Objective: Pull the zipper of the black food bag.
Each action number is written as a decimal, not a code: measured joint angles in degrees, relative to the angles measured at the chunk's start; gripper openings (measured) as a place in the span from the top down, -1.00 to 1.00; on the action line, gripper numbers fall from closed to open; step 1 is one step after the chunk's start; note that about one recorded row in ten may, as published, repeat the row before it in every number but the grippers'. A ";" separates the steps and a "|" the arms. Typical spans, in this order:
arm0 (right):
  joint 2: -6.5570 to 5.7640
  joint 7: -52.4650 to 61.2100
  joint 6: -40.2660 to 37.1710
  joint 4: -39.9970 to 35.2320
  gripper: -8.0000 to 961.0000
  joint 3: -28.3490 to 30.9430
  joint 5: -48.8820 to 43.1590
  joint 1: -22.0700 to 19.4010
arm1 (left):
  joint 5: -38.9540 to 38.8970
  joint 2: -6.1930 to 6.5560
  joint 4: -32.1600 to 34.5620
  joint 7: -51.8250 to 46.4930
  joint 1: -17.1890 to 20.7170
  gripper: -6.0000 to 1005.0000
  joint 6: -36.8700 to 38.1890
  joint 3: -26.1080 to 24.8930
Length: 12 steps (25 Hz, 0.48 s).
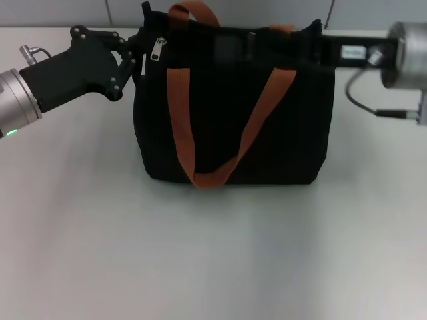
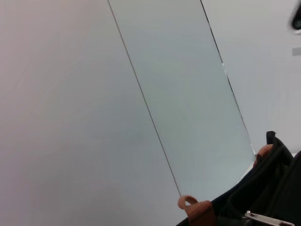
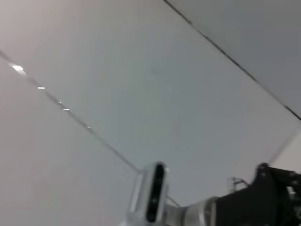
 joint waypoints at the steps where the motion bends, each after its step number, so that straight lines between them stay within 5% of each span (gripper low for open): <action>1: -0.01 1.46 1.45 -0.51 -0.64 -0.81 -0.01 0.47 | -0.07 0.00 0.01 0.00 0.00 0.93 0.15 0.00; 12: -1.16 12.53 9.57 -1.88 -0.64 -6.85 -0.22 4.79 | -0.10 0.02 0.03 -0.26 0.08 0.93 0.14 -0.17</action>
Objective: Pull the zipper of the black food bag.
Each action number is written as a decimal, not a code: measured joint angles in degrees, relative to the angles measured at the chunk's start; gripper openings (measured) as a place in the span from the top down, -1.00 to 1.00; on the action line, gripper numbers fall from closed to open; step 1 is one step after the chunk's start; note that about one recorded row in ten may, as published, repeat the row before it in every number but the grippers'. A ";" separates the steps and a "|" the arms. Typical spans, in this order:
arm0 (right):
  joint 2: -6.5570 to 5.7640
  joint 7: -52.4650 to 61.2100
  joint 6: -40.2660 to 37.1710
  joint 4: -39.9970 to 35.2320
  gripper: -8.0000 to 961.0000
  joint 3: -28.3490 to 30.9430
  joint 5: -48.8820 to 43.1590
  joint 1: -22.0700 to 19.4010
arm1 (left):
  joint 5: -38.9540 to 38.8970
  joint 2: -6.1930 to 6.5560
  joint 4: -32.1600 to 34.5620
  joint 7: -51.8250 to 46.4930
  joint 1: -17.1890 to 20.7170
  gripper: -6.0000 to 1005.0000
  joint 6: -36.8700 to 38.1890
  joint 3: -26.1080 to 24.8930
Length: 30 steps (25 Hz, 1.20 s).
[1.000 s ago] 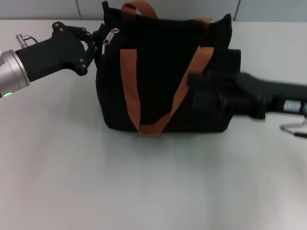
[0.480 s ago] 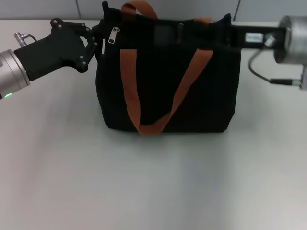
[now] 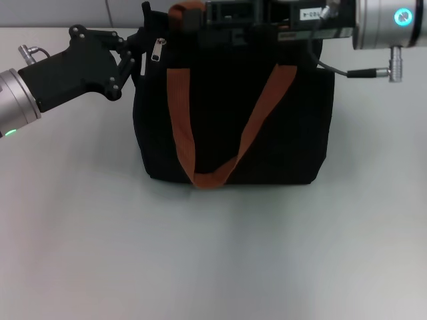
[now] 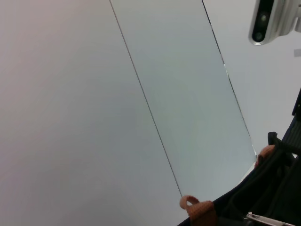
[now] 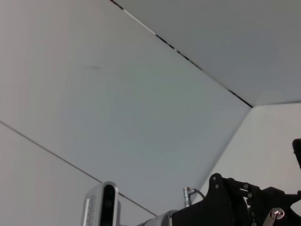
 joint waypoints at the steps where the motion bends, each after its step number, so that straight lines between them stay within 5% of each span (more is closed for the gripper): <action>1: -0.10 1.59 0.92 -0.02 -0.64 -0.86 -0.52 0.98 | 0.00 0.00 0.00 -0.03 0.00 0.93 0.00 0.00; 6: -0.15 3.83 2.31 -0.03 -0.63 -1.59 -2.30 2.81 | 0.00 -0.03 0.00 0.04 0.00 0.93 0.05 0.00; 17: 0.00 6.25 5.91 0.42 -0.07 -2.98 -4.60 4.75 | 0.00 -0.09 -0.01 0.07 0.04 0.92 0.42 0.00; 30: 0.85 7.78 10.78 0.75 -0.07 -6.83 -4.68 5.85 | 0.00 -0.18 -0.01 0.20 0.17 0.91 1.71 0.01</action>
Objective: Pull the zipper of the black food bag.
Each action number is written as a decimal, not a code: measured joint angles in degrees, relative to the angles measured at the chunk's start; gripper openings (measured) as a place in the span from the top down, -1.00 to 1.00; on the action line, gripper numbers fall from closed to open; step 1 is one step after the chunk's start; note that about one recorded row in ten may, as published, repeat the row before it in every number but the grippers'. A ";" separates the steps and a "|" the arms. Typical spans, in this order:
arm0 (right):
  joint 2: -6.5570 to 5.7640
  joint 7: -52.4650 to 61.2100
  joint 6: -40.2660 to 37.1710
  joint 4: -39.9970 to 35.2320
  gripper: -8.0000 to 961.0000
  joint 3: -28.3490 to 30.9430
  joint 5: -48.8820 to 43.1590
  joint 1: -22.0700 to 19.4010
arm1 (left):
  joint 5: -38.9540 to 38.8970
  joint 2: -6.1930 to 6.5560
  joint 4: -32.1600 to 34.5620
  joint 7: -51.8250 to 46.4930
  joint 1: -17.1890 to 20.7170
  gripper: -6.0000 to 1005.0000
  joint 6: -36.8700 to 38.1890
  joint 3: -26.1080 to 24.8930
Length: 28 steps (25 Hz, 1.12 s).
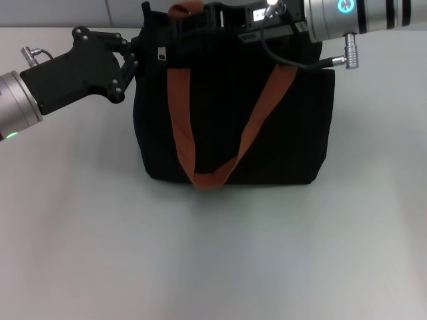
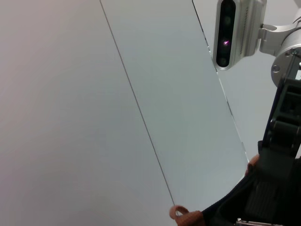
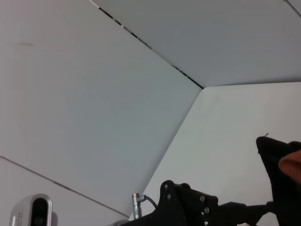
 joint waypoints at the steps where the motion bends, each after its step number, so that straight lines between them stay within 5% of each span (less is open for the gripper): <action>1: 0.07 0.01 0.31 0.16 -0.07 -0.08 0.00 0.20 | 0.00 0.00 0.00 0.00 0.00 0.91 0.00 0.00; 28: 0.22 0.06 2.38 1.08 -0.07 -1.57 0.11 1.44 | -0.78 0.12 0.63 -0.09 -0.43 0.90 0.01 -0.04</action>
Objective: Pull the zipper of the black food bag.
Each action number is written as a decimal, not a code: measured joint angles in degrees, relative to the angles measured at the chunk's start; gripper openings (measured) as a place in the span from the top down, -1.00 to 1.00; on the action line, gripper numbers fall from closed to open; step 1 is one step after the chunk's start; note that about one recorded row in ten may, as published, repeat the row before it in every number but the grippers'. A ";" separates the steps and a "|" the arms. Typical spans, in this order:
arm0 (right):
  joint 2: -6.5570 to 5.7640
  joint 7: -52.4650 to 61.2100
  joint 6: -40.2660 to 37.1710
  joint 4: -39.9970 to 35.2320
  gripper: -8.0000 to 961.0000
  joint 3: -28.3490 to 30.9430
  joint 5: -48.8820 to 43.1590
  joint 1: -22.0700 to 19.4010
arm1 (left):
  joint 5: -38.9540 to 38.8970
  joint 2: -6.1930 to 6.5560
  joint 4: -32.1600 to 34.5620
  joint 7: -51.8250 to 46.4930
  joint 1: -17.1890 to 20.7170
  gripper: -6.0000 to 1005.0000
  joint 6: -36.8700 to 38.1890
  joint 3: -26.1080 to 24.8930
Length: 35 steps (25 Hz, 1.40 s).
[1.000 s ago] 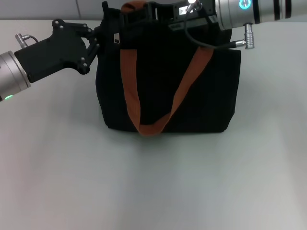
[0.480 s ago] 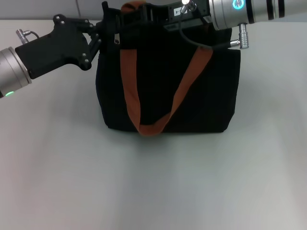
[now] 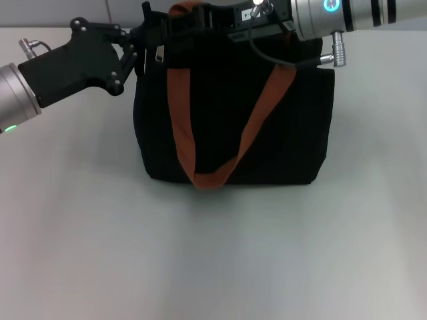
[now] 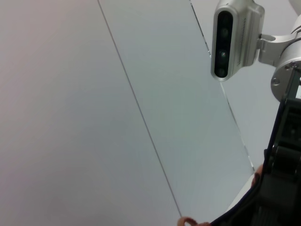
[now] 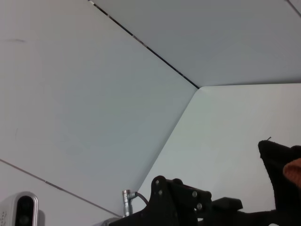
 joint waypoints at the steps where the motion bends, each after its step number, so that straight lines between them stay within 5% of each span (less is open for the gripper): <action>1: 0.00 0.00 0.00 0.00 -0.07 0.00 0.00 0.00 | 0.00 0.03 0.01 0.00 0.02 0.90 -0.15 -0.03; 35: 0.62 -0.61 -0.68 -0.21 -0.07 0.45 0.69 -1.08 | -1.50 -0.02 0.25 -0.62 -0.80 0.88 2.97 1.29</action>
